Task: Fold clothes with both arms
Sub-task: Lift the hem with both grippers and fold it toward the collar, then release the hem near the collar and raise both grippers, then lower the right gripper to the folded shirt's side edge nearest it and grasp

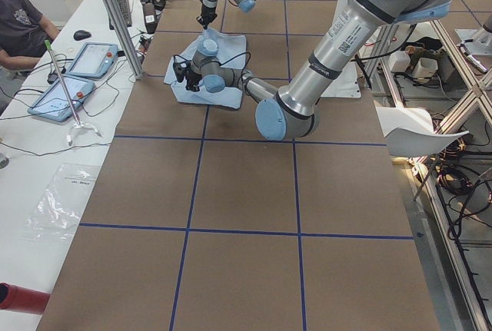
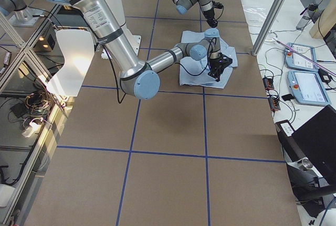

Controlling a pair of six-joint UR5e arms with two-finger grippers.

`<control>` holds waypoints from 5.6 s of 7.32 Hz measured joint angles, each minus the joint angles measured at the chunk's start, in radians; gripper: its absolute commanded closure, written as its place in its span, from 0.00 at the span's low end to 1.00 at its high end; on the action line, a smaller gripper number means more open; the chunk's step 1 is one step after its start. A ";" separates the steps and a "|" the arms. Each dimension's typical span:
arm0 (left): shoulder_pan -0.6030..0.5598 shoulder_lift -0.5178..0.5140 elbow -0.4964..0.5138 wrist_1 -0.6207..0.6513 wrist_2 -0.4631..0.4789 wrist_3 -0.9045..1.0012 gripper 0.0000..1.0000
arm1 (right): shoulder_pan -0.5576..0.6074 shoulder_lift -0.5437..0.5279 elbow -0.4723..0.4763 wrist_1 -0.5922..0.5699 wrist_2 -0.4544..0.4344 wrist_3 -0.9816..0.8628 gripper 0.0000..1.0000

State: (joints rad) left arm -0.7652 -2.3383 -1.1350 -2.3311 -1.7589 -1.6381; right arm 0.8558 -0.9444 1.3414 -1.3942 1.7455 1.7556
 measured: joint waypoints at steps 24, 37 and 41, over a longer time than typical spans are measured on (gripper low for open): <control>-0.017 0.093 -0.008 -0.048 0.022 0.069 0.60 | -0.220 -0.347 0.396 0.059 0.044 0.218 1.00; -0.018 0.100 -0.037 -0.047 0.024 0.067 0.60 | -0.225 -0.402 0.468 0.067 0.088 0.367 0.04; -0.017 0.107 -0.040 -0.047 0.026 0.067 0.60 | -0.224 -0.353 0.373 0.141 0.086 0.385 0.96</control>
State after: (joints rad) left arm -0.7824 -2.2309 -1.1749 -2.3777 -1.7328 -1.5708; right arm 0.6317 -1.2973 1.7140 -1.2529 1.8314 2.1409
